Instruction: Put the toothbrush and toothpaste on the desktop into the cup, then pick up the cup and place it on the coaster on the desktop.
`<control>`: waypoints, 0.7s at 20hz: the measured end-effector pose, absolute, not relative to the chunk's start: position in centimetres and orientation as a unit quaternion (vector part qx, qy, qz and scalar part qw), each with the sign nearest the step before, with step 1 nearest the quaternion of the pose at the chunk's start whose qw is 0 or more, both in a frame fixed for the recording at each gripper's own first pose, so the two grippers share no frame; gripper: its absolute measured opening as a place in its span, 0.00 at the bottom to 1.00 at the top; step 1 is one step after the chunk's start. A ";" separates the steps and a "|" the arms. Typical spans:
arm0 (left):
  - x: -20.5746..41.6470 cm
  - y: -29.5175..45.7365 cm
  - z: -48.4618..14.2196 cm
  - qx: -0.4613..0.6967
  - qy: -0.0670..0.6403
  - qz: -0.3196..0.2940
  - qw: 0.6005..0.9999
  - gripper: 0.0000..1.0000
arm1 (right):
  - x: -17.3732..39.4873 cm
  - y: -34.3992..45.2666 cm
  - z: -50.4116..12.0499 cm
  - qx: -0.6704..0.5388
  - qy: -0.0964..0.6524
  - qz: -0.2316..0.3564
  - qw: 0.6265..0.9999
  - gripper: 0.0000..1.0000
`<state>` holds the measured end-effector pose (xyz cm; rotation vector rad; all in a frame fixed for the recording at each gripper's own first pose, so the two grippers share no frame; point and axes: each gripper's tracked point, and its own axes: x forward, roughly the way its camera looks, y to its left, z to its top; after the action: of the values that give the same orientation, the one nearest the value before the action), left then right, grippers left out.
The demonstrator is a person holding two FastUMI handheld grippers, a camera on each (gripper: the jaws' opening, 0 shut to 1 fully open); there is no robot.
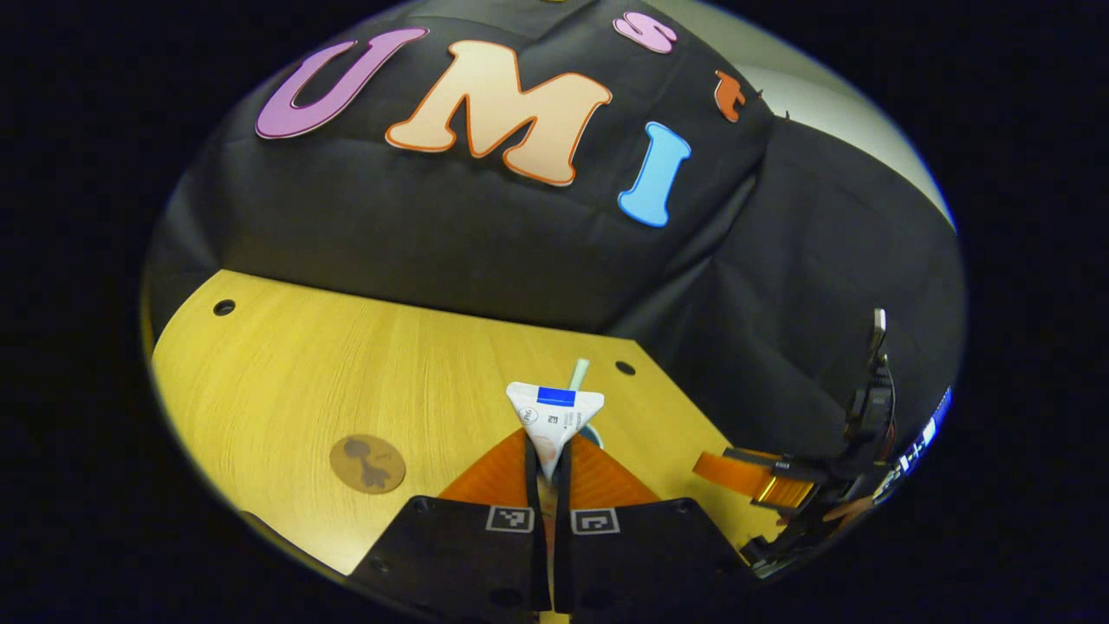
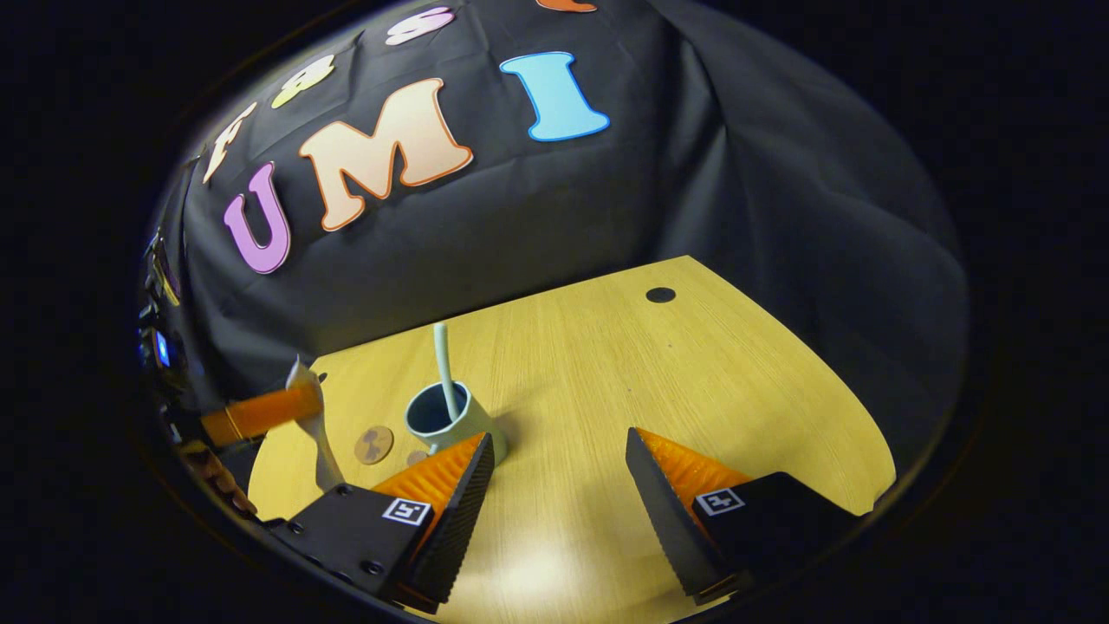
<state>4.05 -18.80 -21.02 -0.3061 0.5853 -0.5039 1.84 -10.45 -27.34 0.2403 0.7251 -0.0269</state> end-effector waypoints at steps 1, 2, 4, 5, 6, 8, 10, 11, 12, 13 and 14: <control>4.9 -19.2 -20.4 -0.153 0.271 -0.249 0.917 0.01 | 1.7 -10.9 -27.5 0.120 0.357 -0.019 0.926 0.95; 5.8 -19.8 -19.7 -0.158 0.253 -0.255 0.920 0.01 | 1.4 -11.3 -27.7 0.122 0.359 -0.024 0.925 0.95; 7.9 -20.6 -18.8 -0.155 0.224 -0.259 0.927 0.01 | 1.1 -12.0 -28.0 0.122 0.362 -0.033 0.923 0.95; 8.8 -21.1 -18.5 -0.152 0.210 -0.260 0.930 0.01 | 0.9 -12.3 -28.0 0.120 0.364 -0.036 0.923 0.95; 9.6 -21.5 -18.4 -0.150 0.201 -0.263 0.932 0.01 | 0.5 -12.6 -28.1 0.118 0.366 -0.039 0.922 0.95; 10.6 -22.6 -18.9 -0.152 0.192 -0.268 0.932 0.01 | 0.1 -13.0 -28.3 0.112 0.371 -0.044 0.921 0.95; 11.3 -23.2 -20.0 -0.156 0.197 -0.266 0.931 0.01 | -0.5 -13.5 -28.4 0.108 0.375 -0.050 0.919 0.95; 11.5 -23.5 -20.6 -0.159 0.202 -0.265 0.929 0.01 | -0.7 -13.8 -28.4 0.107 0.377 -0.054 0.919 0.95; 11.7 -23.7 -21.1 -0.160 0.206 -0.265 0.928 0.01 | -1.0 -14.0 -28.6 0.106 0.378 -0.057 0.918 0.95; 11.9 -23.9 -21.2 -0.164 0.202 -0.265 0.929 0.01 | -1.2 -14.2 -28.7 0.105 0.380 -0.060 0.917 0.95; 12.3 -23.9 -20.9 -0.165 0.190 -0.263 0.931 0.01 | -1.6 -14.4 -28.7 0.104 0.381 -0.063 0.916 0.95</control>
<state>12.28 -23.89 -20.95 -0.3377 0.3894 -0.5390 -1.55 -14.41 -28.72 0.2142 0.7850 -0.1295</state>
